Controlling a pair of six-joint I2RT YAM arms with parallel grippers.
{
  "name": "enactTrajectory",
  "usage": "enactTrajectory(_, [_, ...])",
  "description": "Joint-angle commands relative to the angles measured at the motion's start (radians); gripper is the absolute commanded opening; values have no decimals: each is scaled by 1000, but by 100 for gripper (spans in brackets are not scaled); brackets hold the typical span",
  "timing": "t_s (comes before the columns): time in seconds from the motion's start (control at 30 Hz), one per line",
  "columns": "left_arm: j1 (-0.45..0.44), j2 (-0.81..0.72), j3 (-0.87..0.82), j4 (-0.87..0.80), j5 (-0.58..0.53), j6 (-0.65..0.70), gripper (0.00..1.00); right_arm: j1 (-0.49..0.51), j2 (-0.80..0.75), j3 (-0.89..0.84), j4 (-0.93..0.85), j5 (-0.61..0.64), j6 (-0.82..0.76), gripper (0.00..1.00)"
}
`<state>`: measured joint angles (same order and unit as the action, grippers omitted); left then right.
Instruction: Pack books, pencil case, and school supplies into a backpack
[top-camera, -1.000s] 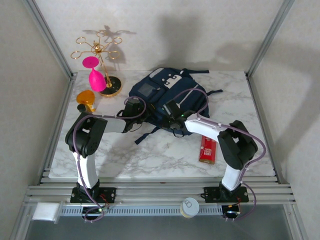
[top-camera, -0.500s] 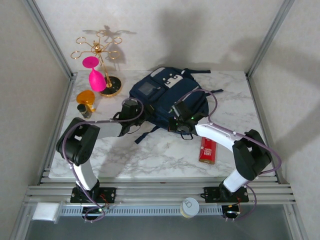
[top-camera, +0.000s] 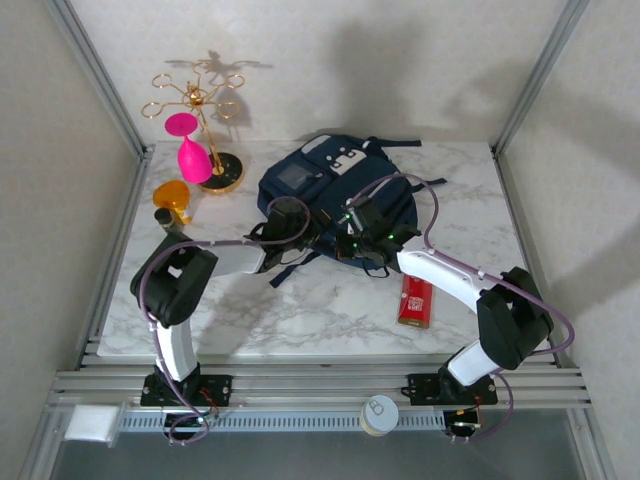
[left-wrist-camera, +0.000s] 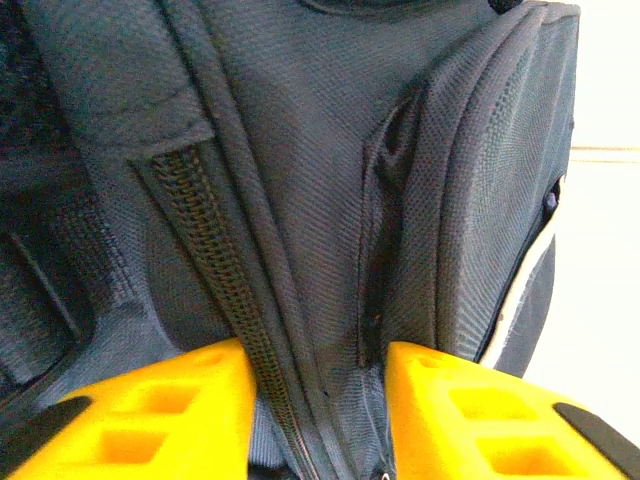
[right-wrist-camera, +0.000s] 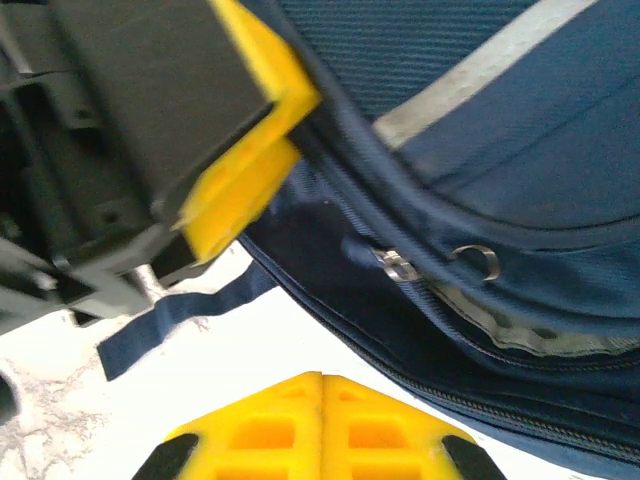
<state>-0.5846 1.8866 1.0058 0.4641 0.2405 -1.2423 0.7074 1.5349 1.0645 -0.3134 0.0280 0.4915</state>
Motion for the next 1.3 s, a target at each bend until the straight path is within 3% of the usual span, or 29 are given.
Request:
enactTrajectory(0.0, [-37,29,29,34,-48,-60,32,-2,-10,-5,28,-5,-19,0])
enactTrajectory(0.23, [-40,7,-51,68,-91,-92,26,-41,7,0,-51,79,14,1])
enactTrajectory(0.4, [-32,13,-46,85,-87,-82,21,-47,68,-5,-11,-13,76,15])
enactTrajectory(0.7, [-29,51,0,106,-49,-88,4,-39,185,41,53,7,186,36])
enactTrajectory(1.0, [-24,31,-5,244,-7,-201,0,-32,240,78,75,136,304,42])
enactTrajectory(1.1, [-21,20,-11,271,-4,-235,0,15,230,81,51,231,359,41])
enactTrajectory(1.27, [-21,1,-24,293,1,-253,0,23,259,44,97,226,445,34])
